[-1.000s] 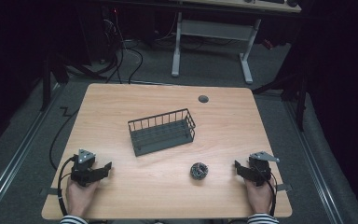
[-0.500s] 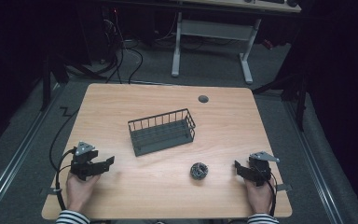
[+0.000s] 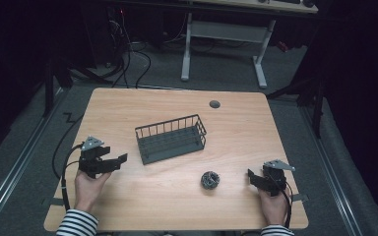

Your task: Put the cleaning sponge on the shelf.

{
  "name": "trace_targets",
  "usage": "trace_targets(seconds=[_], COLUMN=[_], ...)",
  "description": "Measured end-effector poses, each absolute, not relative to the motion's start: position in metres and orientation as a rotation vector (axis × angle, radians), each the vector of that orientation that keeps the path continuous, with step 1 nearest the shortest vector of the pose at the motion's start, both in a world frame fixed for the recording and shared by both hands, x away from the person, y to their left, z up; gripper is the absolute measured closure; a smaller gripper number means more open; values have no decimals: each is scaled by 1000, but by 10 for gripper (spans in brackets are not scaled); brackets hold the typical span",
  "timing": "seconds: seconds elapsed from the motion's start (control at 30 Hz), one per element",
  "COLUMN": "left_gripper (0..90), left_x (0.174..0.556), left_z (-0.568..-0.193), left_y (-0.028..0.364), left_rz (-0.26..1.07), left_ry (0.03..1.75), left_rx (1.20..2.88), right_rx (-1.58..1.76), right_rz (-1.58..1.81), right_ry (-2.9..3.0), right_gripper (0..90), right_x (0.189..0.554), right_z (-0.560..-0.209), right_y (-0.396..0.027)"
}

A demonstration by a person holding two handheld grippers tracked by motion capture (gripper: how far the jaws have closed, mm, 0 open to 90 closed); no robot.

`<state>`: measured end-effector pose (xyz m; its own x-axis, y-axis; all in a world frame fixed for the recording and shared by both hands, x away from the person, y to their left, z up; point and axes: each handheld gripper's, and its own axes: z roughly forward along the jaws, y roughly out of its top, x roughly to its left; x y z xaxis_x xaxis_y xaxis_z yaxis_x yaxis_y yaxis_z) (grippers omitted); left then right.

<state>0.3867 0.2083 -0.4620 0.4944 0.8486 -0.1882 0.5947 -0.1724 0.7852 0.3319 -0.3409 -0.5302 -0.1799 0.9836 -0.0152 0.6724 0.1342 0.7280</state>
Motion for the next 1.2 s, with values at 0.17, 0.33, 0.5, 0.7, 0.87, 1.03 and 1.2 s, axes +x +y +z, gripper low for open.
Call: trace_targets(seconds=[0.17,0.33,0.5,0.7,0.87,1.03,1.2], left_gripper=[233,229,236,243,259,293,339], left_x=[397,407,424,441,455,464,472], left_z=[-446,-435,-424,-425,-428,-434,-442], left_y=[199,192,178,165,154,148,143], left_rz=[377,370,367,376,407,418,427], left_ry=[1162,1141,1119,1131,1147,1171,1190], left_rx=[1887,1898,1927,1961,1983,2006,2037], right_rx=[1587,1587,1587,1587,1590,1590,1587], right_rz=[814,813,813,813,815,816,814], right_ry=[1916,1916,1916,1916,1914,1915,1916], right_gripper=[343,343,343,343,343,343,342], right_x=[332,332,332,332,332,332,332], right_z=[-530,-530,-530,-530,-530,-530,-530], right_y=[-341,-341,-341,-341,-341,-341,-341])
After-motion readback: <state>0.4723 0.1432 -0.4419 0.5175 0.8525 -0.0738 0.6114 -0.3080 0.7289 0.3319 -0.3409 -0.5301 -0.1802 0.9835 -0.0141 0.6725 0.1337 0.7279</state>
